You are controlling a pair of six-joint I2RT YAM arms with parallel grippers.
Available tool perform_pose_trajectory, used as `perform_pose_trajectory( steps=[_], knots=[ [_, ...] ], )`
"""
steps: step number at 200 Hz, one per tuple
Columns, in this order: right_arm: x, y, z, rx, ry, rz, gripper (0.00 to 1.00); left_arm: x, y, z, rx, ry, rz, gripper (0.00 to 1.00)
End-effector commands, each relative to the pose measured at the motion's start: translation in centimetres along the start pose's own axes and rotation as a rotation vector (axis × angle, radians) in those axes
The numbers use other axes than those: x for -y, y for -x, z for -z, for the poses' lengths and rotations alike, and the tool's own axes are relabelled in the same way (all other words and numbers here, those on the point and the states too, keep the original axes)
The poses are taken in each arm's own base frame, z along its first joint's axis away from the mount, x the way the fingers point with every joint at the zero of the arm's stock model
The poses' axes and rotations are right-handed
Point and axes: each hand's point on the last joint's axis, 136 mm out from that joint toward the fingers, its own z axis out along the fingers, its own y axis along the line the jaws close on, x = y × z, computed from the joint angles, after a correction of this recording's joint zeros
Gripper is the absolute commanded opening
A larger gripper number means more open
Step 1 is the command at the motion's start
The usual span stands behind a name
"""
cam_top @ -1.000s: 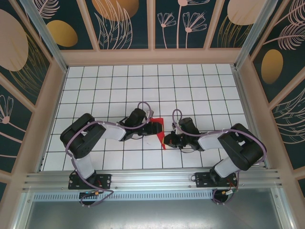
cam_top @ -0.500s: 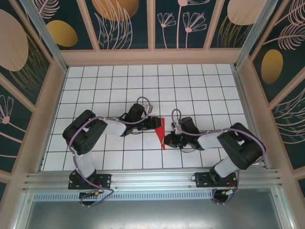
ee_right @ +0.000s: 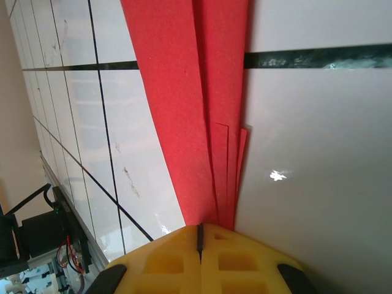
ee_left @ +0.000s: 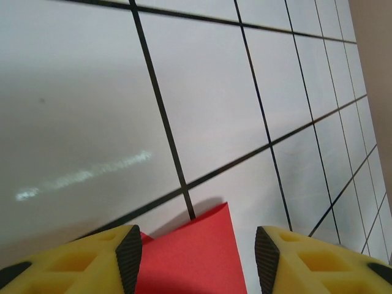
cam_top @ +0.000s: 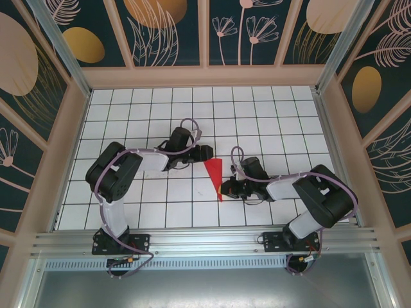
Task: Fold a paper plane with a square sheet of paper (pick it up from the middle)
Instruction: Fold the wing for the fifth time at the center of the table, then move a paper plane to the center of the table.
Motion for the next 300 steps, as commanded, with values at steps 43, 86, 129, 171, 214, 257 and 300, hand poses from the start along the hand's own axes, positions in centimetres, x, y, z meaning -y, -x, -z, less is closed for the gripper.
perform_pose_trajectory(
  steps=[43, 86, 129, 171, 214, 257, 300],
  knots=[
    [3.6, -2.1, -0.8, -0.113, -0.144, 0.008, 0.03, 3.1, 2.1, 4.0, 0.056, -0.063, -0.004, 0.55],
    [-1.1, 0.8, 0.4, -0.048, -0.076, 0.122, 0.21, 3.7, -0.7, 6.8, 0.063, -0.138, 0.067, 0.53],
    [-3.0, 4.3, 2.8, 0.098, -0.164, 0.16, 0.46, 2.6, -1.9, 7.8, 0.077, -0.101, 0.094, 0.53],
    [-2.2, 7.0, 3.0, 0.172, -0.29, 0.143, 0.52, 2.5, -2.2, 7.5, 0.068, -0.107, 0.104, 0.51],
    [-2.8, 8.5, 2.3, 0.156, -0.337, 0.225, 0.54, 2.2, -2.5, 7.2, 0.053, -0.105, 0.113, 0.51],
    [-2.8, 9.1, 1.7, 0.123, -0.375, 0.272, 0.55, 1.6, -3.1, 7.1, 0.039, -0.089, 0.134, 0.51],
    [-3.3, 9.0, 1.1, 0.114, -0.331, 0.283, 0.53, 0.6, -4.6, 7.3, 0.023, -0.053, 0.17, 0.53]
  ],
)
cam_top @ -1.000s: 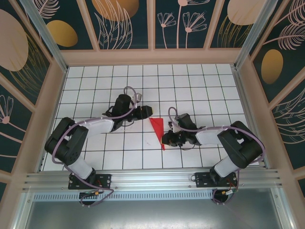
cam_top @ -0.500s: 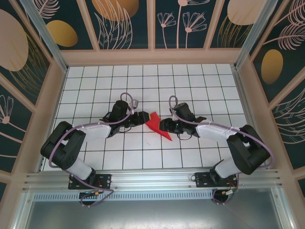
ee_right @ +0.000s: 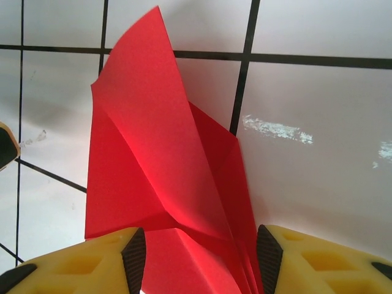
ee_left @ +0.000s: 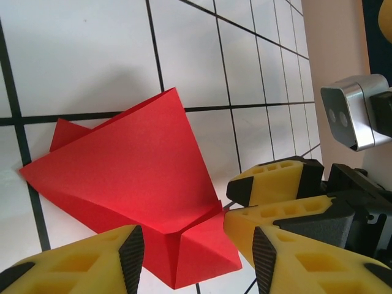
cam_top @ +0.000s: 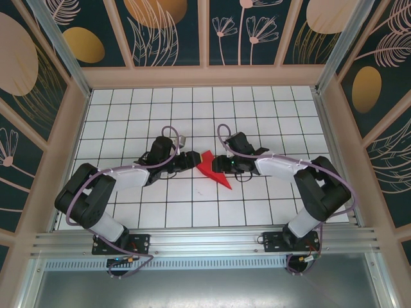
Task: Fold a paper plane with a square sheet of paper (pick it up from the middle)
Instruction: Move a paper plane to the center of the table.
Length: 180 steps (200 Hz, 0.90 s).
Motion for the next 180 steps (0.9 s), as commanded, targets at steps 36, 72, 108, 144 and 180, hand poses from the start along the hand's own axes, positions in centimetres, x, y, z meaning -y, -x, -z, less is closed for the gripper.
perform_pose_trajectory(
  steps=[36, 72, 108, 144, 180],
  knots=[
    [1.1, -0.2, -0.8, -0.037, -0.039, 0.023, 0.54, -0.9, -2.0, 0.2, -0.018, 0.017, 0.041, 0.53],
    [0.8, -1.2, -1.9, -0.076, 0.02, 0.009, 0.46, -0.2, -3.1, 0.0, -0.037, -0.002, 0.041, 0.53],
    [0.9, -2.4, -2.1, -0.086, 0.081, -0.057, 0.23, -0.5, -4.2, 0.2, -0.04, -0.015, 0.063, 0.53],
    [0.2, -3.2, -1.5, -0.068, 0.154, -0.11, 0.16, -0.6, -4.8, 0.2, -0.044, -0.024, 0.082, 0.53],
    [0.0, -3.9, -1.0, -0.053, 0.227, -0.17, 0.11, -0.5, -5.0, 0.3, -0.031, -0.044, 0.102, 0.55]
  ],
)
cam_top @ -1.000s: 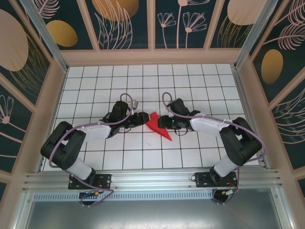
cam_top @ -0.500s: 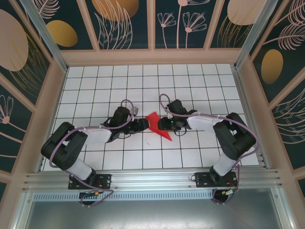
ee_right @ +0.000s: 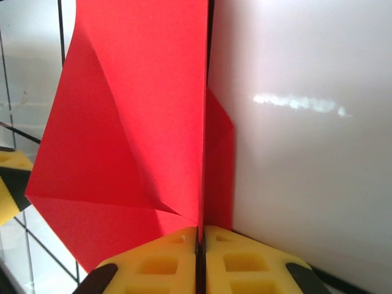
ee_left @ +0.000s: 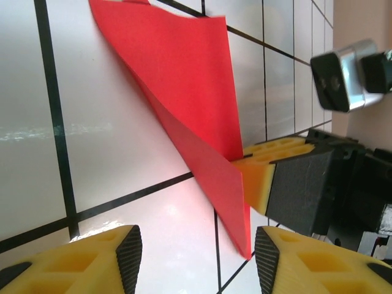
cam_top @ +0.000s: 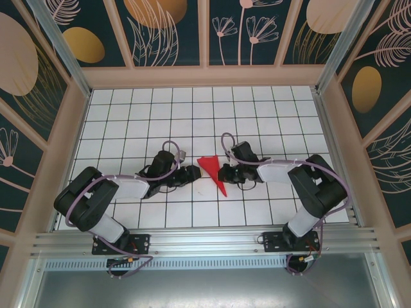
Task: Fold a paper plane with a square sheet of paper (pick it up from the middle)
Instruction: Move a paper plane to the center of the table.
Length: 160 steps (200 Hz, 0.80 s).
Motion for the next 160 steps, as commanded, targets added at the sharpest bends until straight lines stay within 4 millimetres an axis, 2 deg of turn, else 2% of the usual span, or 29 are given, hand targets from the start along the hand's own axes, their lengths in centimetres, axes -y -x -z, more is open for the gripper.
perform_pose_trajectory(
  steps=[1, 59, 83, 106, 140, 149, 160],
  knots=[
    [-1.2, -0.1, 0.6, 0.018, 0.095, -0.047, 0.11, 1.3, 0.4, 0.3, 0.03, -0.057, 0.001, 0.55],
    [-1.5, -0.8, 0.8, 0.015, 0.155, -0.067, 0.09, 2.4, 1.0, -0.9, 0.034, -0.115, 0.023, 0.56],
    [-1.4, -0.8, 0.7, 0.013, 0.159, -0.073, 0.09, 1.7, 1.2, -1.7, 0.034, -0.093, 0.041, 0.57],
    [-1.5, -0.9, 0.7, 0.011, 0.161, -0.073, 0.1, 1.9, 1.2, -2.1, 0.031, -0.106, 0.047, 0.56],
    [-2.2, -0.4, 1.7, 0.039, 0.159, -0.052, 0.25, 2.0, 1.3, -2.6, 0.024, -0.108, 0.041, 0.52],
    [-2.5, -0.1, 2.2, 0.053, 0.152, -0.039, 0.31, 2.1, 1.3, -2.6, 0.021, -0.106, 0.039, 0.49],
    [-2.8, 0.1, 2.7, 0.063, 0.139, -0.019, 0.34, 2.0, 1.3, -2.6, 0.02, -0.101, 0.036, 0.42]
  ],
)
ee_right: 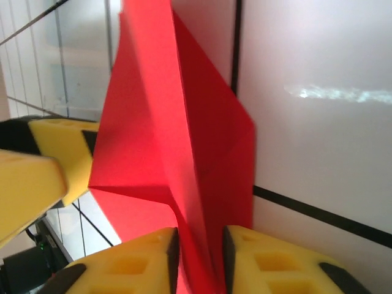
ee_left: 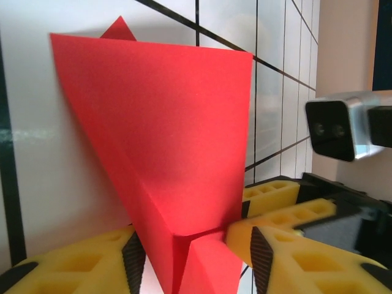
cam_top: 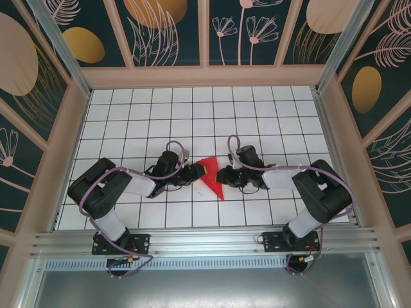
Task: Fold a paper plane with a square sheet of paper (pick it up from the middle)
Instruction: Move a paper plane to the center of the table.
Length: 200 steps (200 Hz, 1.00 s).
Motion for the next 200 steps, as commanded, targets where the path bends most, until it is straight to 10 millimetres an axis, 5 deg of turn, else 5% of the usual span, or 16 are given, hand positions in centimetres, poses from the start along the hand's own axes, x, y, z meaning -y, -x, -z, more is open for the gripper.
perform_pose_trajectory(
  steps=[1, 28, 123, 200],
  knots=[
    [-1.6, 0.8, 1.3, 0.035, 0.005, 0.051, 0.34, 1.6, 0.6, -0.4, 0.008, -0.044, -0.029, 0.41],
    [-2.1, 1.3, 2.3, 0.058, -0.025, 0.08, 0.38, 0.2, 0.3, -0.4, 0.008, 0.01, -0.026, 0.26],
    [-2.3, 1.4, 0.8, 0.027, -0.119, 0.142, 0.4, -3.5, -0.7, -0.1, -0.038, 0.182, -0.078, 0.02],
    [-2.4, 0.7, -0.4, -0.021, -0.139, 0.156, 0.42, -5.3, -1.2, -0.3, -0.061, 0.24, -0.084, 0.02]
  ],
)
